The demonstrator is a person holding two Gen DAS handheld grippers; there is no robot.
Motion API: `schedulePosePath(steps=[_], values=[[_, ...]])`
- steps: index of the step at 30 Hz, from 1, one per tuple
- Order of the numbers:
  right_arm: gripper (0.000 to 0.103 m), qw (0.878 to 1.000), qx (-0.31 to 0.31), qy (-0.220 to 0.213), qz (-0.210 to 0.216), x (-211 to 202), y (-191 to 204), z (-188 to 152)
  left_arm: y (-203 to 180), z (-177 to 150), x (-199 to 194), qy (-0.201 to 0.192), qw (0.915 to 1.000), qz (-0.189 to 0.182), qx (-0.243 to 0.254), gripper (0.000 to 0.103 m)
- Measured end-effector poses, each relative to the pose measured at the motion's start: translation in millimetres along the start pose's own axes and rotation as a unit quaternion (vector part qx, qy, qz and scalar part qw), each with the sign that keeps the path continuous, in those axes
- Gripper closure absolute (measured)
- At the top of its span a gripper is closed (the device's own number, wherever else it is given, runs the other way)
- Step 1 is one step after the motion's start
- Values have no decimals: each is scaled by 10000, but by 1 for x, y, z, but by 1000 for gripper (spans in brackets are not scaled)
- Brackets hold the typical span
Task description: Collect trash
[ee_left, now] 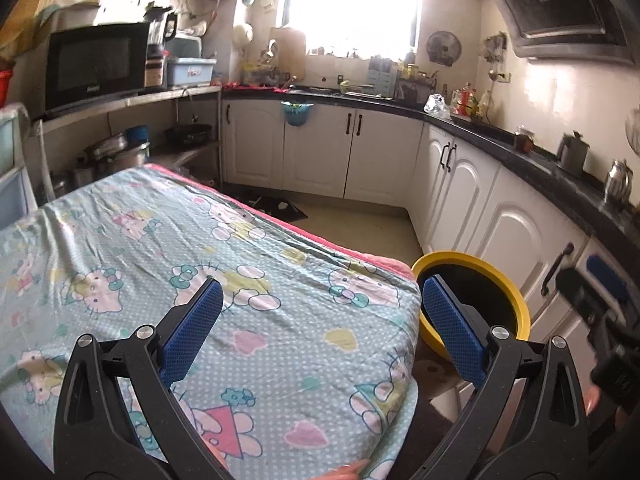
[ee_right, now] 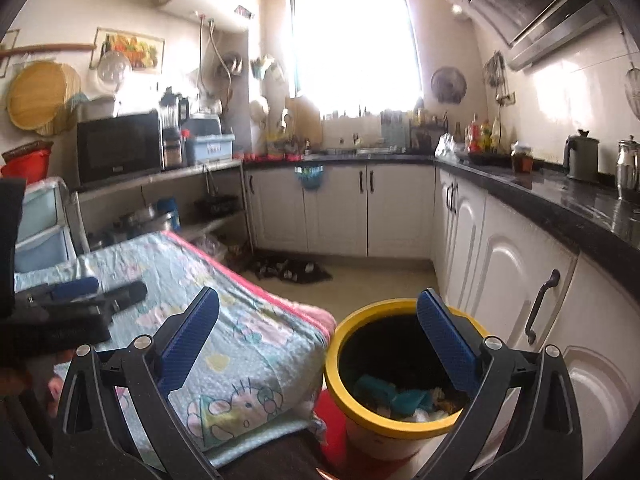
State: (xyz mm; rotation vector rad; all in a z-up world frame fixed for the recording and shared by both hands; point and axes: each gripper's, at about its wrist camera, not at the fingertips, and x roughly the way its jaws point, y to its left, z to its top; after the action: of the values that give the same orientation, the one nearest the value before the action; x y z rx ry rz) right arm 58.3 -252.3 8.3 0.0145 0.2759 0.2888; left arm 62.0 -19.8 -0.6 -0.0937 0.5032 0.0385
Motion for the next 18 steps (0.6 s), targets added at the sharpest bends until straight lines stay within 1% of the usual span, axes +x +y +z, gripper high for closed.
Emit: schedulePosePath(steps=[1, 5, 8, 11, 14, 18], values=[[6, 9999, -26, -144, -17, -5, 1, -3, -2, -4, -2, -40, 10000, 66, 45, 11], [6, 9991, -208, -351, -119, -17, 5, -16, -5, -16, -10, -165, 9998, 84, 98, 11], [6, 9984, -342, -384, -217, -23, 7, -27, -8, -22, -16, -259, 9994, 79, 207, 11], [6, 9982, -282, -429, -321, -30, 4, -35, -10, -31, -23, -381, 9990, -5, 237, 11], [6, 9964, -261, -638, -487, -36, 3, -41, -11, -36, -25, -424, 9989, -82, 169, 11], [6, 9968, -231, -581, -491, -33, 2, -47, -12, -40, -26, -473, 9987, -131, 129, 11]])
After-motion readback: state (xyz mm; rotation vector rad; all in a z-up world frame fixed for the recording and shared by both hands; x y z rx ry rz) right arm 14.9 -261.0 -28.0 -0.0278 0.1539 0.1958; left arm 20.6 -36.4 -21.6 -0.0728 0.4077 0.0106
